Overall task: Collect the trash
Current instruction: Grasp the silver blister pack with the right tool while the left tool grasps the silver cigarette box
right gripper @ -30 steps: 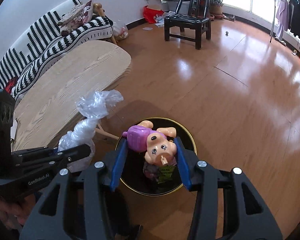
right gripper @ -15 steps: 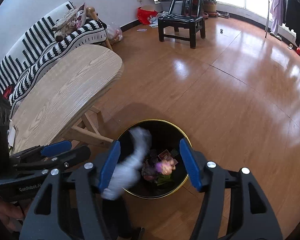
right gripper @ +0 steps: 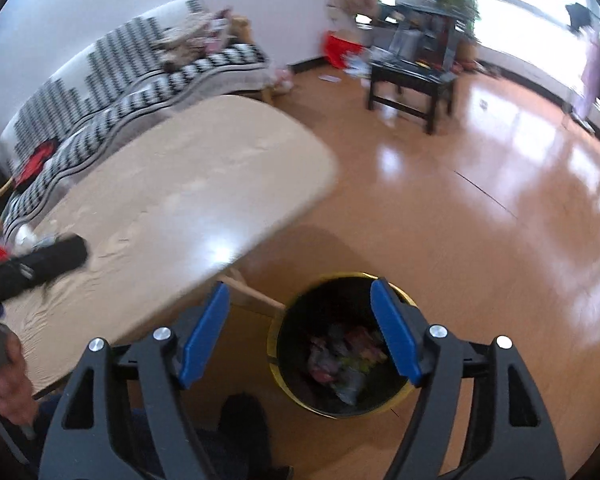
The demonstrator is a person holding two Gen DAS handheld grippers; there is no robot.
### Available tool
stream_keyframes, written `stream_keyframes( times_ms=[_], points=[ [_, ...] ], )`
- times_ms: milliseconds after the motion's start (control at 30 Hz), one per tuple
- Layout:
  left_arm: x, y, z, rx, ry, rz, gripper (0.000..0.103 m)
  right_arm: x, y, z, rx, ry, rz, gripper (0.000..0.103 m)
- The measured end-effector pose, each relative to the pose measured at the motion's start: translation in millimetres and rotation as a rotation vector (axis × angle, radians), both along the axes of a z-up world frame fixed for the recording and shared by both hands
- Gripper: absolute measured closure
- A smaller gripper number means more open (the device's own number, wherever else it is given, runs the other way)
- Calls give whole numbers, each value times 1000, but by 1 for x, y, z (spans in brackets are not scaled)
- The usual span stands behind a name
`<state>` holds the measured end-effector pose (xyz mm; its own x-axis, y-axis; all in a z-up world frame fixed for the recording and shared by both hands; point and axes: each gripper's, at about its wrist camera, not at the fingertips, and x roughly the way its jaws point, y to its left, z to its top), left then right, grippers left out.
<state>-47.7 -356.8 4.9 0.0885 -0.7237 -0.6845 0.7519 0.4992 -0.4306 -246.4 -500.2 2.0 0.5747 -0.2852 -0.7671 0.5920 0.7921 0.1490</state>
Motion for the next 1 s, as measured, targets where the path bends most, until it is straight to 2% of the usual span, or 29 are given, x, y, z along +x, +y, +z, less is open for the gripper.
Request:
stream_keyframes(
  times_ms=[100, 200, 333, 500, 600, 700, 767, 1000],
  points=[
    [31, 65, 22, 3, -92, 109, 15, 45, 36, 11, -12, -11, 106, 32],
    [59, 134, 32, 42, -191, 230, 12, 97, 85, 19, -9, -26, 239, 32],
    [94, 228, 26, 122, -256, 374, 12, 154, 145, 27, 1, -36, 381, 32],
    [123, 303, 15, 209, -318, 482, 12, 218, 218, 27, 36, -24, 542, 33],
    [137, 314, 8, 269, -385, 490, 12, 250, 243, 23, 64, -4, 595, 36],
    [156, 317, -12, 327, -432, 439, 12, 281, 260, 20, 97, 1, 621, 36],
    [169, 317, -25, 352, -408, 413, 12, 303, 267, 18, 130, 1, 633, 37],
    [216, 304, -62, 344, -284, 391, 12, 383, 284, -9, 244, 50, 649, 42]
  ],
)
